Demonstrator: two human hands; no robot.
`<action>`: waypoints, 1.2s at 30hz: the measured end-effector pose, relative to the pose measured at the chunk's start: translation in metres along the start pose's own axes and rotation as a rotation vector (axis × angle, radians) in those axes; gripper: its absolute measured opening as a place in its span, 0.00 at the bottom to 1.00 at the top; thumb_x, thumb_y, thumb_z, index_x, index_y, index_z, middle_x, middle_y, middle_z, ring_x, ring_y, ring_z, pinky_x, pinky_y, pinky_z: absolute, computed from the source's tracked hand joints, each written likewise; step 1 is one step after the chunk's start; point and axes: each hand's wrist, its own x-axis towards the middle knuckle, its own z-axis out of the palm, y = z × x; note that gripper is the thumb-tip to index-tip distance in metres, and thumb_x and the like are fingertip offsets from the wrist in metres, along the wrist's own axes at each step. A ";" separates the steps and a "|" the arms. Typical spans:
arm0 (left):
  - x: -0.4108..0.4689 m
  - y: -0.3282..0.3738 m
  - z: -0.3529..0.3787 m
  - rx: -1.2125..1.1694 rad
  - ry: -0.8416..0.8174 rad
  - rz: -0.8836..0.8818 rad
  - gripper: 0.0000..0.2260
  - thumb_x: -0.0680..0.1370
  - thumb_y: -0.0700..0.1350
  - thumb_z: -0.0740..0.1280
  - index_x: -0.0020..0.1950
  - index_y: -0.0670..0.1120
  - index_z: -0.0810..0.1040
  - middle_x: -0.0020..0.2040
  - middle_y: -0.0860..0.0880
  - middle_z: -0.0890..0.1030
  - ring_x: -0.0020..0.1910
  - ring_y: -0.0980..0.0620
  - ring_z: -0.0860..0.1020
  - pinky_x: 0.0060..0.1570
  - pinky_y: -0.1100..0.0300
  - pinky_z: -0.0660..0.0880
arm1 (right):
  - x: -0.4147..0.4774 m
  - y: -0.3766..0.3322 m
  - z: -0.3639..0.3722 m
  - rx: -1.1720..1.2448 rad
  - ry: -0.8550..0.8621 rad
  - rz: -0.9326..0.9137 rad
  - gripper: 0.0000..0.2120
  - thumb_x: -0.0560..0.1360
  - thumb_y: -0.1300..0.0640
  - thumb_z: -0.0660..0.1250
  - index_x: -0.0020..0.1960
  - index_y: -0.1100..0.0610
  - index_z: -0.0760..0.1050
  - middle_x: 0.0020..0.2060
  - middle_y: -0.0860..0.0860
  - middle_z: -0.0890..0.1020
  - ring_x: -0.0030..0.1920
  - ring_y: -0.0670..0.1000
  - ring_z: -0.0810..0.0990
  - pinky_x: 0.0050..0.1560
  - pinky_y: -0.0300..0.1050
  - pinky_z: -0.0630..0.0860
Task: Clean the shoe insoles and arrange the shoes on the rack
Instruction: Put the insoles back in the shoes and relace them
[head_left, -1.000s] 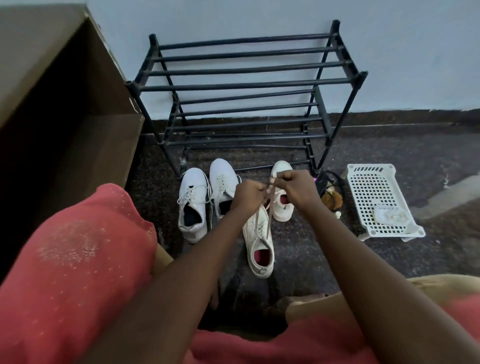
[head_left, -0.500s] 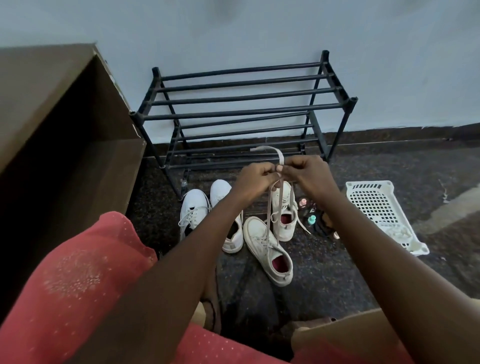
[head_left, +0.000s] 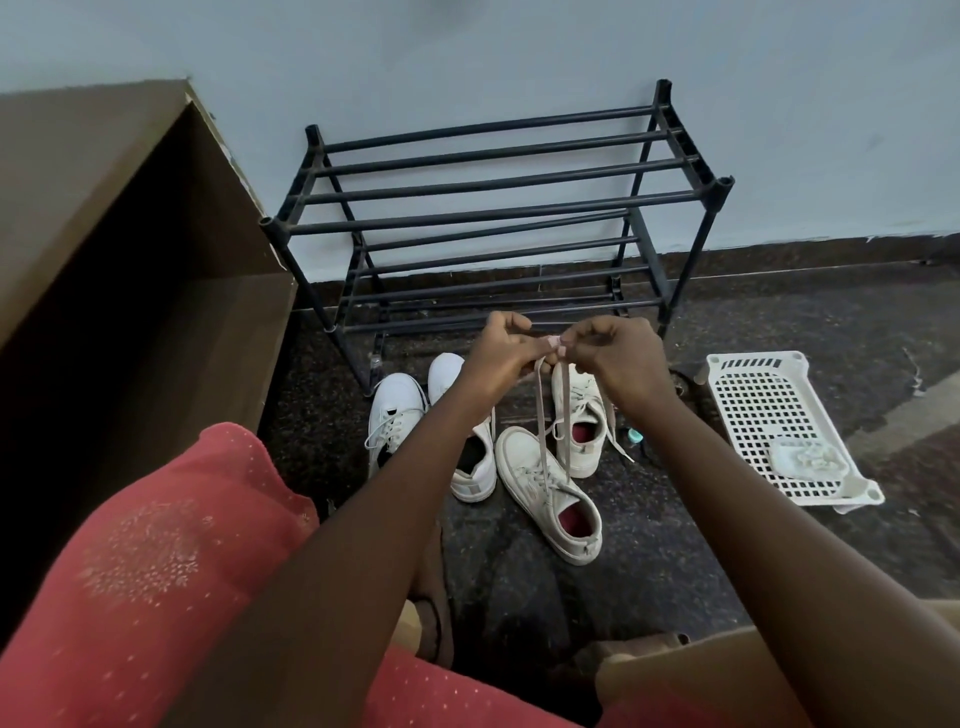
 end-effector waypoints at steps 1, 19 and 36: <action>-0.001 0.000 -0.001 0.057 -0.016 0.020 0.13 0.75 0.37 0.69 0.50 0.47 0.65 0.39 0.46 0.80 0.35 0.51 0.77 0.45 0.51 0.73 | 0.002 0.000 0.000 -0.116 -0.009 -0.022 0.03 0.71 0.62 0.72 0.44 0.59 0.83 0.39 0.53 0.84 0.36 0.45 0.79 0.36 0.30 0.70; -0.004 -0.018 0.013 0.052 0.033 0.286 0.09 0.79 0.34 0.61 0.49 0.40 0.81 0.55 0.49 0.79 0.53 0.60 0.77 0.54 0.65 0.74 | 0.014 0.025 -0.005 0.549 -0.216 0.427 0.13 0.78 0.70 0.57 0.39 0.63 0.74 0.33 0.55 0.73 0.33 0.49 0.69 0.35 0.40 0.69; 0.003 -0.095 -0.020 1.558 -0.252 -0.082 0.19 0.75 0.58 0.65 0.54 0.44 0.82 0.54 0.46 0.80 0.57 0.46 0.75 0.58 0.51 0.66 | 0.022 0.101 -0.015 -0.951 -0.561 0.102 0.15 0.69 0.45 0.70 0.51 0.52 0.80 0.45 0.53 0.82 0.48 0.54 0.80 0.46 0.43 0.74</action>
